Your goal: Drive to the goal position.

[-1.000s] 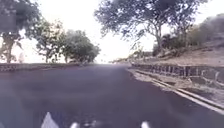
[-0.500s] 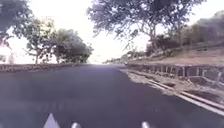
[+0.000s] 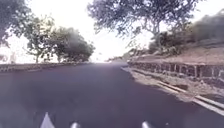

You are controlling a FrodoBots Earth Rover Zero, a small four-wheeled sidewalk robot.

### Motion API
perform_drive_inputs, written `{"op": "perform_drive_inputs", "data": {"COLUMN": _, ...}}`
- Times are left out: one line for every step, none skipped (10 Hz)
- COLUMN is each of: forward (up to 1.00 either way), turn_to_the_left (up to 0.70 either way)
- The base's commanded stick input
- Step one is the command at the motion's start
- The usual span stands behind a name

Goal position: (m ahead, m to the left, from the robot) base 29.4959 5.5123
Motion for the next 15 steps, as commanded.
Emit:
{"op": "perform_drive_inputs", "data": {"forward": 0.85, "turn_to_the_left": 0.00}}
{"op": "perform_drive_inputs", "data": {"forward": 0.85, "turn_to_the_left": 0.00}}
{"op": "perform_drive_inputs", "data": {"forward": 0.85, "turn_to_the_left": 0.00}}
{"op": "perform_drive_inputs", "data": {"forward": 0.85, "turn_to_the_left": 0.00}}
{"op": "perform_drive_inputs", "data": {"forward": 0.85, "turn_to_the_left": 0.00}}
{"op": "perform_drive_inputs", "data": {"forward": 0.85, "turn_to_the_left": 0.00}}
{"op": "perform_drive_inputs", "data": {"forward": 0.85, "turn_to_the_left": 0.00}}
{"op": "perform_drive_inputs", "data": {"forward": 0.85, "turn_to_the_left": 0.00}}
{"op": "perform_drive_inputs", "data": {"forward": 0.85, "turn_to_the_left": 0.00}}
{"op": "perform_drive_inputs", "data": {"forward": 0.85, "turn_to_the_left": 0.00}}
{"op": "perform_drive_inputs", "data": {"forward": 0.85, "turn_to_the_left": 0.00}}
{"op": "perform_drive_inputs", "data": {"forward": 0.85, "turn_to_the_left": 0.00}}
{"op": "perform_drive_inputs", "data": {"forward": 0.85, "turn_to_the_left": 0.00}}
{"op": "perform_drive_inputs", "data": {"forward": 0.85, "turn_to_the_left": 0.00}}
{"op": "perform_drive_inputs", "data": {"forward": 0.85, "turn_to_the_left": 0.00}}
